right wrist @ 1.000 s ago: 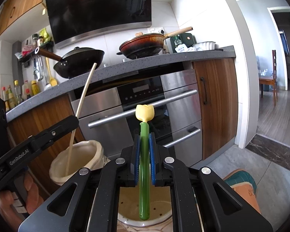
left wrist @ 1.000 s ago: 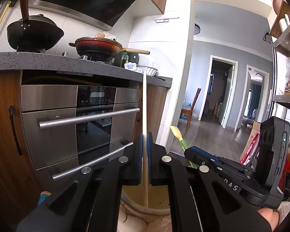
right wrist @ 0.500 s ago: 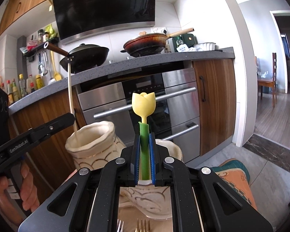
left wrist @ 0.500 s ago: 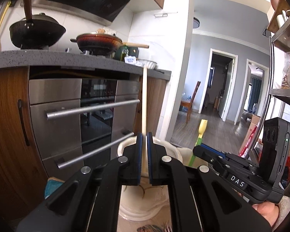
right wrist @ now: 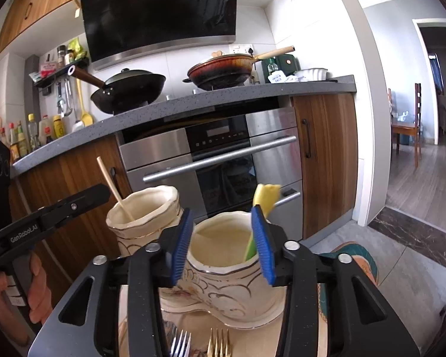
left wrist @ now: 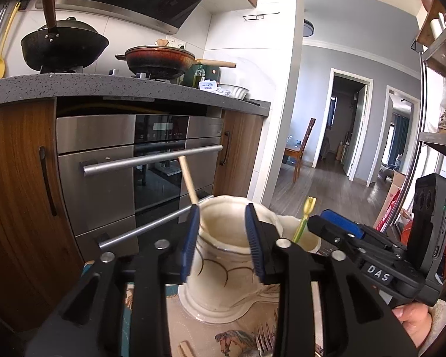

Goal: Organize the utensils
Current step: 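Open both tools and move them back over the placemat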

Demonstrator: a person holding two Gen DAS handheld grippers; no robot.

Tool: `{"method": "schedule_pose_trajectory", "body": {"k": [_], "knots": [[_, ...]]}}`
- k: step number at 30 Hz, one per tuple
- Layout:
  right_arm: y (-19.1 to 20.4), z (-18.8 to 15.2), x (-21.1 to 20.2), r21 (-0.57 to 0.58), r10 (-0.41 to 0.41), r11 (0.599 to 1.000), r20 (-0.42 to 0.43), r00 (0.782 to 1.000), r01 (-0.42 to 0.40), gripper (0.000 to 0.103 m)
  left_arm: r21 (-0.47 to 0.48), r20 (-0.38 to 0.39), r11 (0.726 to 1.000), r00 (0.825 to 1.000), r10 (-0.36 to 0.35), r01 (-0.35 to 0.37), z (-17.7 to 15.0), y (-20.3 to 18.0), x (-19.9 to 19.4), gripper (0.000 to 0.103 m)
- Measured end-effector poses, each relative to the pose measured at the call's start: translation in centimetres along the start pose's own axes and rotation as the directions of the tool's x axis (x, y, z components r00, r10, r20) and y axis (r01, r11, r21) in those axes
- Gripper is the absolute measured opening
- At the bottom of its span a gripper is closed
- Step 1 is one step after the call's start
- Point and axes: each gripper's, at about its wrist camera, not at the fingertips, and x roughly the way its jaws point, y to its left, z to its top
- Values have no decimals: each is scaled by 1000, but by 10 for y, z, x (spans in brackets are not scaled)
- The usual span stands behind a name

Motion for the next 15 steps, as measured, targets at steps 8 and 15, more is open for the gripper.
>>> {"method": "schedule_pose_trajectory", "body": {"k": [8, 15], "knots": [[11, -7, -41, -59, 10, 998, 27, 1000, -9, 92, 29, -52, 998, 997, 60, -58, -14, -3, -27, 72], [22, -24, -67, -134, -23, 991, -3, 1000, 23, 98, 78, -77, 989, 988, 135, -129, -38, -6, -61, 87]]}}
